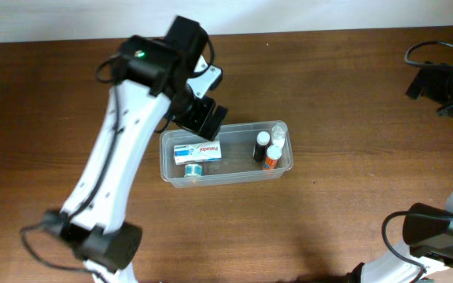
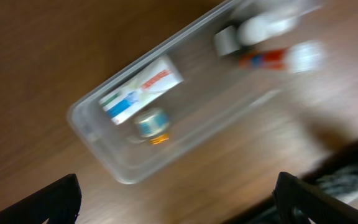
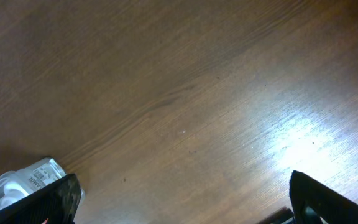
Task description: Pack container
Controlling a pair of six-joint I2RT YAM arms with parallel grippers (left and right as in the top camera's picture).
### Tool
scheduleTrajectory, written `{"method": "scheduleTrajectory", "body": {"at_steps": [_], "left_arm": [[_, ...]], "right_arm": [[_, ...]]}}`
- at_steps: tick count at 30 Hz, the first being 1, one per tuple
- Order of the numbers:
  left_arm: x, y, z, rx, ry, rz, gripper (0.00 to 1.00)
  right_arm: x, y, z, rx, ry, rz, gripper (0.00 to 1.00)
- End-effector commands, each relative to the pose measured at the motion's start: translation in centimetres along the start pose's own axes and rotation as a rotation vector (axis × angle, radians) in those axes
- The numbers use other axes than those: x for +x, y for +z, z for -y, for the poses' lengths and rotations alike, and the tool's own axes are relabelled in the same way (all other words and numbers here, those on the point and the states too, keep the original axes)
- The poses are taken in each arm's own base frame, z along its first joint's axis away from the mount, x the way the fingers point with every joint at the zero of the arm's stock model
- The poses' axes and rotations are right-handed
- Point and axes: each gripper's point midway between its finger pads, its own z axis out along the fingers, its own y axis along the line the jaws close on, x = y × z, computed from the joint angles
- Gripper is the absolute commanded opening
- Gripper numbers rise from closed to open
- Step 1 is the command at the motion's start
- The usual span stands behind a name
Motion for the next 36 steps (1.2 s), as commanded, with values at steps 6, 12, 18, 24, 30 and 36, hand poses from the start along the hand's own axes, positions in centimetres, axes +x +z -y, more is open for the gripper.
{"method": "scheduleTrajectory", "body": {"at_steps": [6, 12, 18, 24, 30, 36], "left_arm": [[2.7, -11.2, 1.9, 0.006, 0.045, 0.31, 0.99], [7.5, -18.9, -2.5, -0.326, -0.013, 0.507, 0.99], [11.1, -22.1, -5.3, -0.459, -0.099, 0.578, 0.99], [12.9, -22.8, -5.7, -0.454, -0.133, 0.72, 0.99], [13.1, -21.3, -6.3, -0.447, -0.16, 0.914, 0.99], [12.2, -16.2, -6.7, -0.399, -0.117, 1.063, 0.99]], "right_arm": [[0.0, -0.1, 0.3, 0.001, 0.015, 0.001, 0.98], [0.0, -0.1, 0.3, 0.001, 0.015, 0.001, 0.99], [0.0, -0.1, 0.3, 0.001, 0.015, 0.001, 0.98], [0.0, -0.1, 0.3, 0.001, 0.015, 0.001, 0.98], [0.0, -0.1, 0.3, 0.001, 0.015, 0.001, 0.98], [0.0, -0.1, 0.3, 0.001, 0.015, 0.001, 0.98]]}}
